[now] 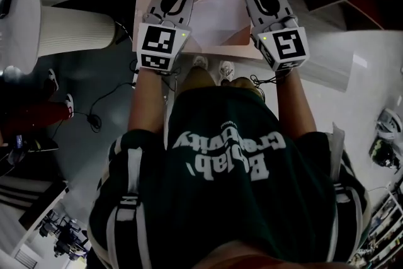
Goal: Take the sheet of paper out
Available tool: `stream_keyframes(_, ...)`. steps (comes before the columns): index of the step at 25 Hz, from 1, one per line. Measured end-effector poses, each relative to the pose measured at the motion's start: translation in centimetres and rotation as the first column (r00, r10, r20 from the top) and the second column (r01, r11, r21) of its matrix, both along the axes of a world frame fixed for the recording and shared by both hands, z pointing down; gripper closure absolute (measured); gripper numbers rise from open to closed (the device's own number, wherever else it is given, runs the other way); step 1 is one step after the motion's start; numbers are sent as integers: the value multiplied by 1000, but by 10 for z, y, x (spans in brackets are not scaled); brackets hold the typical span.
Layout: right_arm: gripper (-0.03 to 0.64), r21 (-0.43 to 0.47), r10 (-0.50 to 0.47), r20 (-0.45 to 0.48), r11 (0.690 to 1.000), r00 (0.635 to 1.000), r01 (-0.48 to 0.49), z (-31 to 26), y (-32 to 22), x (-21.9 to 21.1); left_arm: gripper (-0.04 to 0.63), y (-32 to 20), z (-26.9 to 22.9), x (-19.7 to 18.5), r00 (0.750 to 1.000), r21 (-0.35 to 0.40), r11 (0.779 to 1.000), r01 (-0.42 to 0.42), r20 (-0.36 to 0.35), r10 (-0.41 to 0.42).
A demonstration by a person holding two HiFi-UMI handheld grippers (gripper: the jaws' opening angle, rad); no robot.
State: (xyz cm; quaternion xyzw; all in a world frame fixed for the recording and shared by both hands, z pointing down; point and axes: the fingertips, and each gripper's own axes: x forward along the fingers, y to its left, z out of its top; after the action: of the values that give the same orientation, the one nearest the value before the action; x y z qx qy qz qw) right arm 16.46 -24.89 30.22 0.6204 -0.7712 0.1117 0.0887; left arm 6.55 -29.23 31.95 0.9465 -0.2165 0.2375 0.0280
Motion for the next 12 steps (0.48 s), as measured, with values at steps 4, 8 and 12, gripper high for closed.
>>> stream_keyframes(4, 581, -14, 6, -6, 1000, 1000, -6, -1, 47, 5, 577, 45, -5, 8, 1000, -16, 1000, -21, -20, 21)
stream_keyframes(8, 581, 38, -12, 5, 999, 1000, 12, -1, 70, 0, 577, 68, 19, 6, 997, -13, 998, -65, 38, 65)
stream_keyframes(12, 581, 97, -43, -6, 994, 999, 44, -1, 85, -17, 577, 77, 49, -5, 992, -73, 995, -72, 97, 79)
